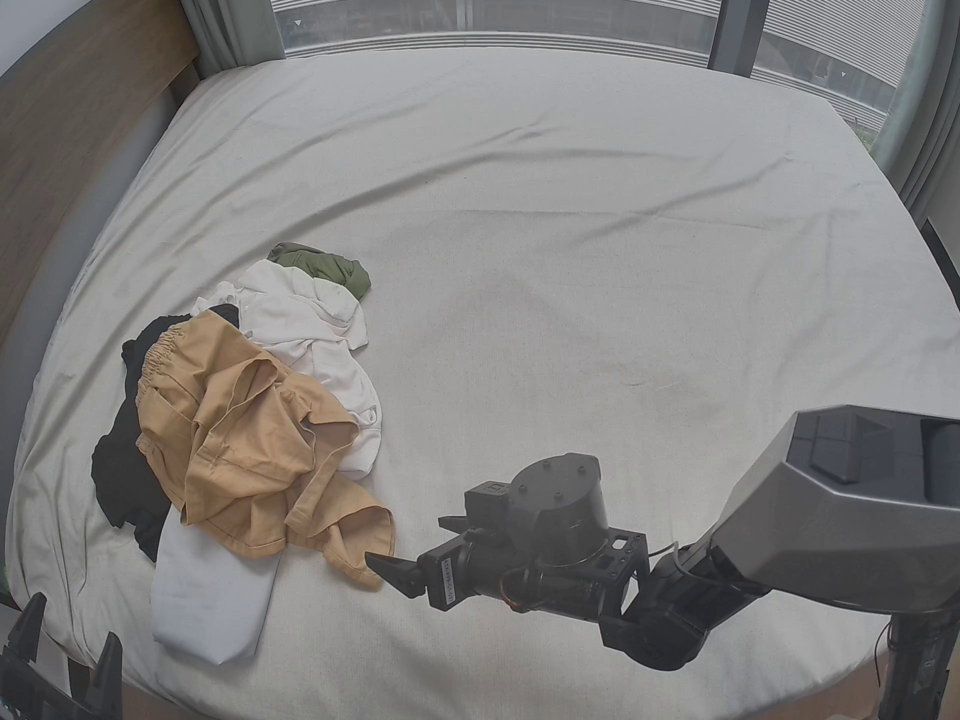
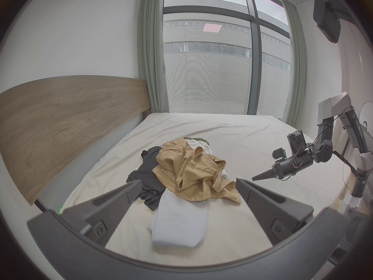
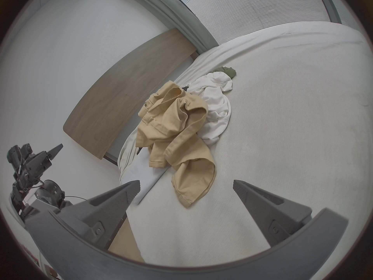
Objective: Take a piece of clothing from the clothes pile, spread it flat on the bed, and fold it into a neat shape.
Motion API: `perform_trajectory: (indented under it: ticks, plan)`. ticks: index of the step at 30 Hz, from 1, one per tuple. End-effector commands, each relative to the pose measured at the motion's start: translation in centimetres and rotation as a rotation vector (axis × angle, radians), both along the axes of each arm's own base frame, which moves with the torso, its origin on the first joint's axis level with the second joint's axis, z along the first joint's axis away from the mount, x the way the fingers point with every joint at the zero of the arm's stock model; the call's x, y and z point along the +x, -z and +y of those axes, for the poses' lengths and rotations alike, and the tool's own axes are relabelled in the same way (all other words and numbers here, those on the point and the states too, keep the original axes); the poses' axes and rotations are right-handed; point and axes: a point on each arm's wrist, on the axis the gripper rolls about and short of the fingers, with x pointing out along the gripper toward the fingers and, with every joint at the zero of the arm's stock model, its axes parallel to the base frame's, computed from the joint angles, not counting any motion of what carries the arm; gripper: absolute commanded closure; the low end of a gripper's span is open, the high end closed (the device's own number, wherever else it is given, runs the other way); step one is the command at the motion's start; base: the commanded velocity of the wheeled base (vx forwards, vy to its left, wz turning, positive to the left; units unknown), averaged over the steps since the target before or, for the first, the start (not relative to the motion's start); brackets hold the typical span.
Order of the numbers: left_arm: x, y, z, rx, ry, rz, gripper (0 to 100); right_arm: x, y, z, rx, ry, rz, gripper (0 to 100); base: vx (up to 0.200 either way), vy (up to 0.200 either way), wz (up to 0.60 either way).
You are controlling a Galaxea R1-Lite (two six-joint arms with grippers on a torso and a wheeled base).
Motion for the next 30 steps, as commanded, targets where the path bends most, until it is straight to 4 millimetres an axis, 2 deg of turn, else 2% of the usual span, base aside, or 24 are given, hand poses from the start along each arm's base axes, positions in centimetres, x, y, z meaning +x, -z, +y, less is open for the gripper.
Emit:
perform_trajectory:
  ticks: [1, 12, 30]
  plan:
    - [0.0, 0.5, 0.0, 0.0, -0.001, 0.003, 0, 0.3, 1.1, 0.4, -0.019, -0.002, 0.015, 0, 0.0, 0.0, 0.0]
    - [0.0, 0.5, 0.0, 0.0, -0.001, 0.003, 0, 0.4, 3.8, 2.3, -0.048, -0.027, 0.041, 0, 0.0, 0.0, 0.0]
    - [0.0, 0.5, 0.0, 0.001, -0.001, 0.003, 0, 1.1, 4.9, 4.9, -0.046, -0.001, 0.119, 0, 0.0, 0.0, 0.0]
